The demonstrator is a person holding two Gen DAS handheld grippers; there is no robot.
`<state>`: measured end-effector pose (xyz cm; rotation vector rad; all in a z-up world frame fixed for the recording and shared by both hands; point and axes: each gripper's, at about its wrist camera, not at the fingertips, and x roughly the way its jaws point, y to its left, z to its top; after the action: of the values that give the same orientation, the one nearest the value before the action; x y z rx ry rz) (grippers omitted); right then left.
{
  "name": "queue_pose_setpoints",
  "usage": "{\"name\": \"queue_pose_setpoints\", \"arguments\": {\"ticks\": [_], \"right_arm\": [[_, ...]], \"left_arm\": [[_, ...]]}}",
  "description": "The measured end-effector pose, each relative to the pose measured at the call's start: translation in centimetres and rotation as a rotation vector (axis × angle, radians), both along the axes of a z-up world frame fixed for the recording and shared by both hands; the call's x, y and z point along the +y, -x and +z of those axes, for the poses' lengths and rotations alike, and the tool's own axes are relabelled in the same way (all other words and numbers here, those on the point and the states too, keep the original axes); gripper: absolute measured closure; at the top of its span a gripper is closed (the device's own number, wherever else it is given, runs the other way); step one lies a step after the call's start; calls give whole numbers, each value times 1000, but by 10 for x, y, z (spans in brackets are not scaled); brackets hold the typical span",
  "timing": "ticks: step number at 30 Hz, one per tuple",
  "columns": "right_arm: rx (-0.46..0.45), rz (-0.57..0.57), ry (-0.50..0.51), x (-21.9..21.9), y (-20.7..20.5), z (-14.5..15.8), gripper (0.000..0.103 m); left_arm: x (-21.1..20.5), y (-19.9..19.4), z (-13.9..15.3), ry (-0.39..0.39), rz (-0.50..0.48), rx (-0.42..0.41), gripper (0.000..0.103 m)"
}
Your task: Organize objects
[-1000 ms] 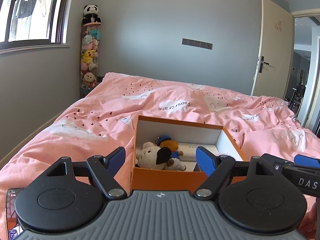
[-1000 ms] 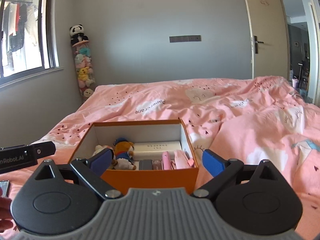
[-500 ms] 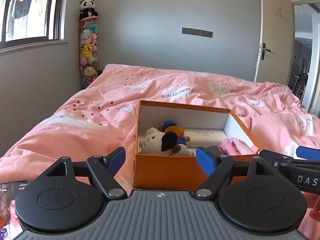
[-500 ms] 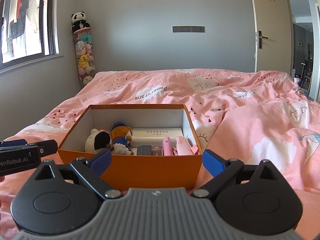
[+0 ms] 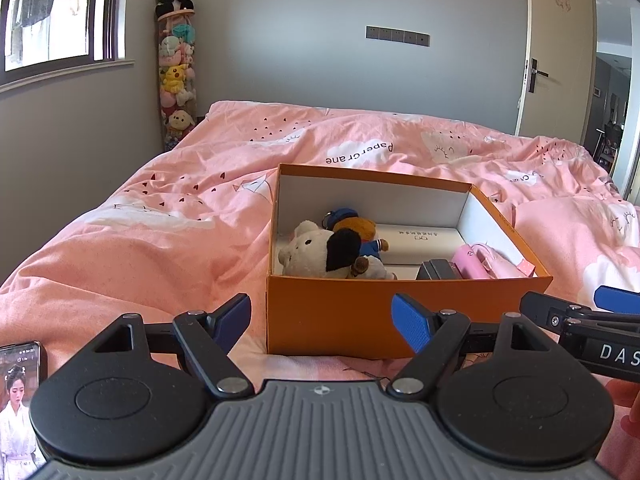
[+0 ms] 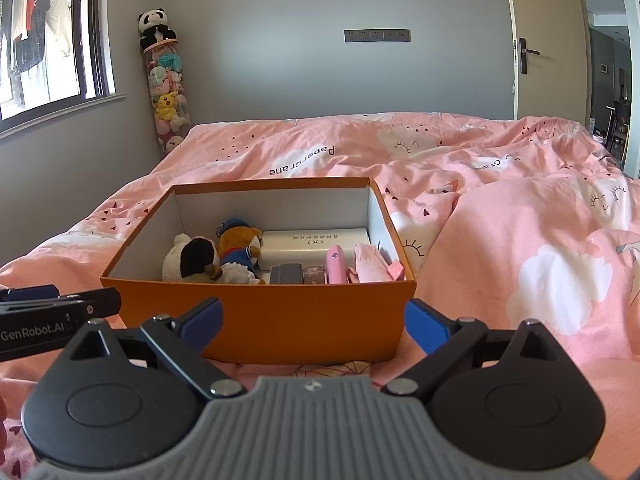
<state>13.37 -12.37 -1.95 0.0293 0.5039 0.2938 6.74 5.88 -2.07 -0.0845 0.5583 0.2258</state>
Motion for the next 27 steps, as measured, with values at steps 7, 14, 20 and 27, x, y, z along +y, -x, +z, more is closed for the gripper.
{"name": "queue_pose_setpoints", "arguments": {"ticks": [7, 14, 20, 27], "right_arm": [[-10, 3, 6, 1, 1, 1, 6], [-22, 9, 14, 3, 3, 2, 6], [-21, 14, 10, 4, 5, 2, 6], [-20, 17, 11, 4, 5, 2, 6]], "left_arm": [[0, 0, 2, 4, -2, 3, 9], [1, -1, 1, -1, -6, 15, 9], [0, 0, 1, -5, -6, 22, 9], [1, 0, 1, -5, -4, 25, 8]]}}
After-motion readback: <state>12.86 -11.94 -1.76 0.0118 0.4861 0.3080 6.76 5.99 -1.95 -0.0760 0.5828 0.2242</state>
